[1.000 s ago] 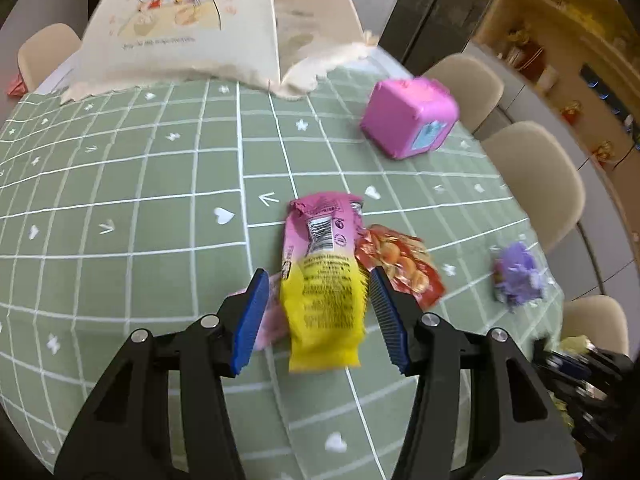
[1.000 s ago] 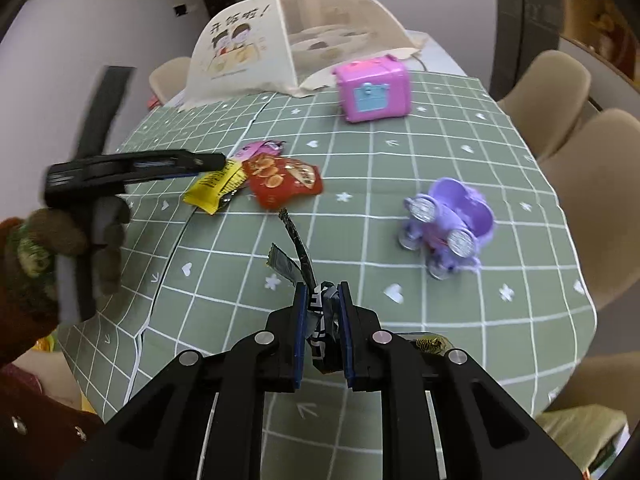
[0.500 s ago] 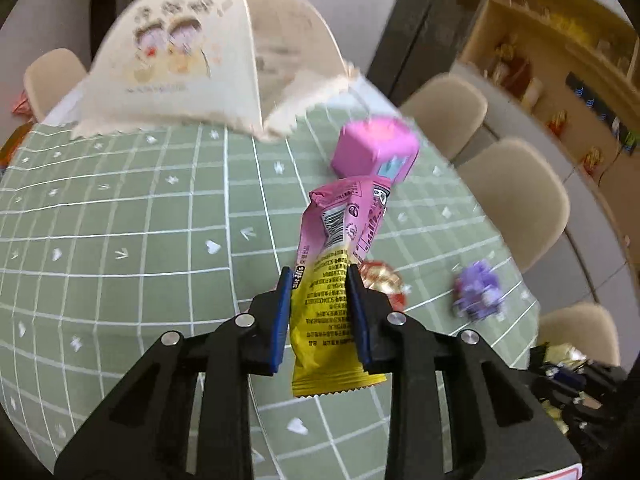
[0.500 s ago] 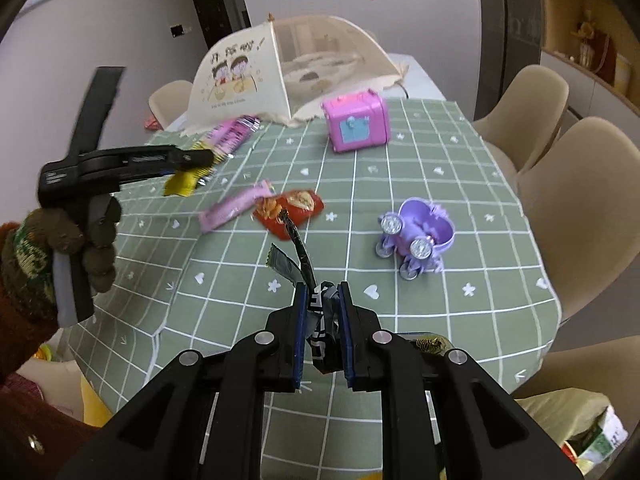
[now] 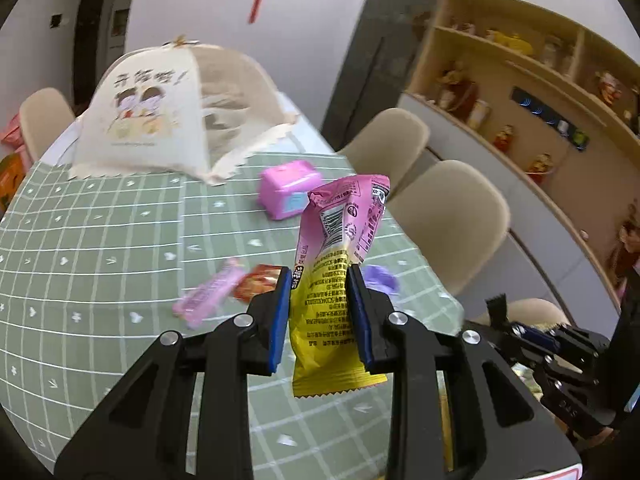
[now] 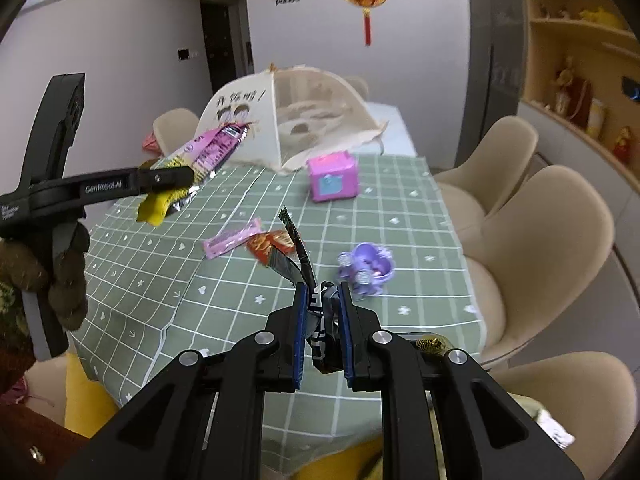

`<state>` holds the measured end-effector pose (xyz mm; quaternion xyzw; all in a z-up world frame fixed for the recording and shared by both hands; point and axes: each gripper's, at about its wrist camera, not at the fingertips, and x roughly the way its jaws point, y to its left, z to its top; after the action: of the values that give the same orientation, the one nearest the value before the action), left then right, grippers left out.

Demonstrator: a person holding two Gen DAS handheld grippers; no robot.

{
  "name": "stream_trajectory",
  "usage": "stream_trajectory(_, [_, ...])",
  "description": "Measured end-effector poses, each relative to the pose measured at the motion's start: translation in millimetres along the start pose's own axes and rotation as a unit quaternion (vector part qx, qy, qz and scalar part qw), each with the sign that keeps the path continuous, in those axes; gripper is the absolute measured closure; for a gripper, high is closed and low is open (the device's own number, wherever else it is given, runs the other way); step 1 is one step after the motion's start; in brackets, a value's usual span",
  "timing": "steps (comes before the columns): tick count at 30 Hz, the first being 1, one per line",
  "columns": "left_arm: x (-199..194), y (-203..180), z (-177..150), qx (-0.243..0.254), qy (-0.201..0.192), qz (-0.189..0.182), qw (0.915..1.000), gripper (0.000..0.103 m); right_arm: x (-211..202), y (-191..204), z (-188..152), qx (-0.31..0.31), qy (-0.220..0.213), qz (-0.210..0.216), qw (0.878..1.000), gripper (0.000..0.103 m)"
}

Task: Collect trash
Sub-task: 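Carry the yellow candy bar and black strip toward the yellow trash bag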

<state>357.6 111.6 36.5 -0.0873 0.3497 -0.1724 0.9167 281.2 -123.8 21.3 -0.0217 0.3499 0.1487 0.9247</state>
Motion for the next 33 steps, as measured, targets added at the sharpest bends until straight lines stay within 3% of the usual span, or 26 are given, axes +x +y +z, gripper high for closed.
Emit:
stream_trajectory(16, [4.1, -153.6, -47.3, 0.066, 0.029, -0.109, 0.9914, 0.076, -129.0, -80.0, -56.4, 0.053, -0.045, -0.112, 0.991, 0.087])
stream_trajectory(25, [29.7, -238.0, -85.1, 0.111, 0.085, -0.168, 0.9759, 0.076, -183.6, -140.2, -107.6, 0.126, -0.044, -0.178, 0.975, 0.087])
stream_trajectory(33, [66.2, -289.2, -125.8, 0.149, 0.149, -0.196, 0.9578, 0.076, -203.9, -164.0, -134.5, 0.166, -0.048, -0.201, 0.964, 0.087])
